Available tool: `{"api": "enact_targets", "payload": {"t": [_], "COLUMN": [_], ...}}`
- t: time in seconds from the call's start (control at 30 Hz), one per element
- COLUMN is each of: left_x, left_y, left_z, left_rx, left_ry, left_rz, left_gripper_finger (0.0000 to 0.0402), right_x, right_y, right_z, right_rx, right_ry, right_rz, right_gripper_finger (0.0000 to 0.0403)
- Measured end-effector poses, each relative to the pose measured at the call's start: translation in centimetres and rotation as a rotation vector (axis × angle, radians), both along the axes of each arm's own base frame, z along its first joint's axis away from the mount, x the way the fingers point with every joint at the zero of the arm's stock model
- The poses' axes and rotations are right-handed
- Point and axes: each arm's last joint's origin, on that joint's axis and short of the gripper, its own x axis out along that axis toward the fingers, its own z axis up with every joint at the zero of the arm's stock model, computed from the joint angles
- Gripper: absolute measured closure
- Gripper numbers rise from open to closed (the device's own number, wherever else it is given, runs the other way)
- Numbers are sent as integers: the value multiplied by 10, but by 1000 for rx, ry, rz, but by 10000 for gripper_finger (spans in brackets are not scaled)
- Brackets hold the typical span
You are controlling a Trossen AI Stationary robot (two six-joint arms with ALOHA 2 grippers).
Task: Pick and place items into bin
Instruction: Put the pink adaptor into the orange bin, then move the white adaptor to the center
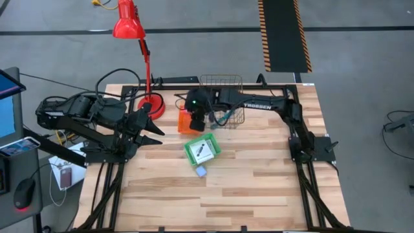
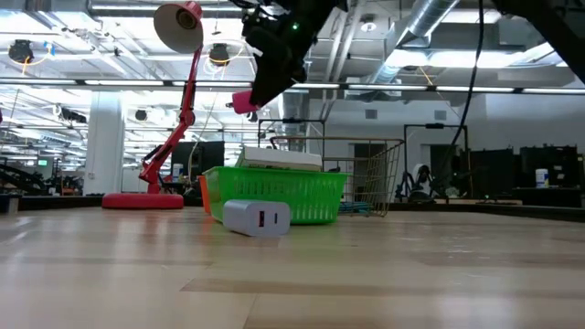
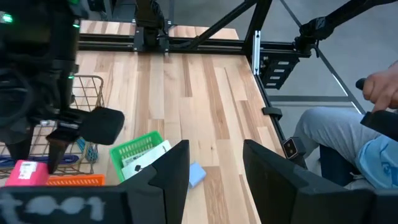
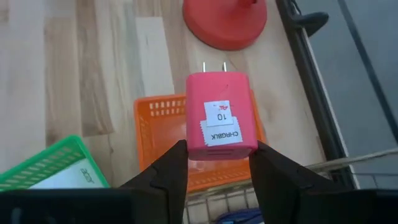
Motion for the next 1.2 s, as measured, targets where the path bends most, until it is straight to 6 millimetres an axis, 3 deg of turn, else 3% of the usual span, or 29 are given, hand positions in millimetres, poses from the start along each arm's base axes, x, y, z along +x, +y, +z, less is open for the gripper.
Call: {"api": "enact_targets", "payload": {"t": [0.37, 0.67, 0.93, 1.2], "left_x": [-1, -1, -1, -1], "left_y": [0, 0, 0, 0], "left_z": [-2, -2, -2, -2], "left_rx": [5, 5, 5, 5], "left_ry": [22, 21, 20, 20], "left_rz": [0, 0, 0, 0], "left_gripper_finger": [263, 263, 263, 263], "right_x": [3, 3, 3, 3], "right_y": [-9, -11, -11, -11], "right_z": [3, 3, 3, 3], "right_rx": [15, 9, 9, 9], "right_ry": [-61, -59, -59, -59], "right_rz": [4, 6, 5, 5], "right_gripper_finger": [235, 256, 229, 254]}}
